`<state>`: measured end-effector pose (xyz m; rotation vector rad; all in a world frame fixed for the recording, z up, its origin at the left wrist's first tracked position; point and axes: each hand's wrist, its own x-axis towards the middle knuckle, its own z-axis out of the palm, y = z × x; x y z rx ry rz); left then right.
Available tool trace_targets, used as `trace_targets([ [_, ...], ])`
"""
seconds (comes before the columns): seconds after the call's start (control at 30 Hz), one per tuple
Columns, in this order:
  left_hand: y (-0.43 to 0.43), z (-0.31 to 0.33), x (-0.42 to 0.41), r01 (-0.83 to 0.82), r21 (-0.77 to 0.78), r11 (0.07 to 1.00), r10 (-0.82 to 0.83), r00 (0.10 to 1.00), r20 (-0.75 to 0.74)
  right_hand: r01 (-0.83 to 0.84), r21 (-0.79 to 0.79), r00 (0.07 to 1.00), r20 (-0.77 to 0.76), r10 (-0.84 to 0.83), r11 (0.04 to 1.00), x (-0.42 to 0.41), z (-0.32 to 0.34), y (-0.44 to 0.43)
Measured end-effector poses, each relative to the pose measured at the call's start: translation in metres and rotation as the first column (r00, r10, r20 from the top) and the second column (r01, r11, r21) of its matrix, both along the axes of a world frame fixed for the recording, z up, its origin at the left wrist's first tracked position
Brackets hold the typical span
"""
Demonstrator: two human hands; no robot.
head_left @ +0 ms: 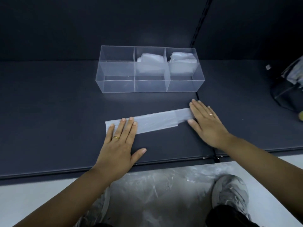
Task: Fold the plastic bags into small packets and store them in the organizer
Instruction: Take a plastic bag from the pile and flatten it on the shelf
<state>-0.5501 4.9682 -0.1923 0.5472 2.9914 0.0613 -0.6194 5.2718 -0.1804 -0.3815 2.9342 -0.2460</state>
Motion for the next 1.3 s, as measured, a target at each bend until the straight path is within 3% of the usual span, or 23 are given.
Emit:
trace_targets([
  [0.07, 0.000, 0.000, 0.000, 0.001, 0.016, 1.000, -0.001, 1.000, 0.005, 0.059, -0.111, 0.995, -0.077, -0.068, 0.992, -0.011, 0.004, 0.007],
  [0.13, -0.001, 0.001, -0.001, 0.000, 0.016, 1.000, -0.001, 1.000, 0.010, 0.092, -0.127, 0.982, -0.155, -0.111, 0.988, -0.024, 0.007, 0.010],
  [0.3, -0.003, 0.001, -0.001, 0.013, 0.017, 1.000, -0.014, 1.000, 0.024, 0.119, -0.078, 0.990, -0.071, -0.125, 0.990, -0.043, 0.014, 0.005],
  [0.37, -0.005, 0.000, -0.002, 0.029, 0.027, 0.999, -0.030, 0.999, 0.026, 0.097, -0.128, 0.994, -0.034, -0.103, 0.987, -0.042, 0.019, 0.006],
  [0.53, -0.023, -0.001, -0.015, 0.151, 0.104, 0.983, -0.153, 0.988, 0.015, 0.304, -0.397, 0.934, 0.303, -0.189, 0.866, -0.012, 0.044, 0.017],
  [0.63, -0.033, 0.002, -0.031, 0.161, 0.360, 0.919, -0.188, 0.981, 0.040, 0.509, -0.507, 0.809, 0.558, -0.185, 0.696, 0.015, 0.049, 0.025],
  [0.73, -0.025, 0.015, -0.043, 0.064, 0.589, 0.805, -0.110, 0.993, 0.043, 0.630, -0.429, 0.662, 0.732, -0.159, 0.647, 0.038, 0.053, 0.033],
  [0.83, 0.009, 0.032, -0.035, 0.105, 0.621, 0.777, -0.113, 0.993, -0.026, 0.687, -0.402, 0.569, 0.816, -0.103, 0.605, 0.054, 0.065, 0.031],
  [0.97, 0.073, 0.043, 0.005, 0.186, 0.637, 0.748, -0.264, 0.964, 0.028, 0.684, -0.494, 0.572, 0.820, 0.026, 0.536, 0.062, 0.095, 0.015],
  [1.03, 0.096, 0.047, 0.023, 0.113, 0.689, 0.716, -0.210, 0.976, 0.059, 0.671, -0.551, 0.582, 0.806, 0.106, 0.497, 0.061, 0.112, 0.002],
  [1.1, 0.109, 0.059, 0.029, -0.034, 0.829, 0.558, -0.078, 0.993, 0.093, 0.608, -0.630, 0.629, 0.754, 0.190, 0.483, 0.058, 0.124, -0.015],
  [1.17, 0.111, 0.074, 0.023, -0.156, 0.945, 0.288, -0.036, 0.984, 0.173, 0.493, -0.712, 0.745, 0.642, 0.180, 0.499, 0.050, 0.126, -0.029],
  [1.23, 0.104, 0.088, 0.011, -0.314, 0.949, 0.042, -0.052, 0.947, 0.316, 0.433, -0.762, 0.846, 0.527, 0.074, 0.482, 0.037, 0.117, -0.034],
  [1.3, 0.090, 0.092, -0.003, -0.523, 0.842, -0.134, -0.061, 0.852, 0.520, 0.450, -0.790, 0.833, 0.539, 0.124, 0.417, 0.023, 0.102, -0.037],
])
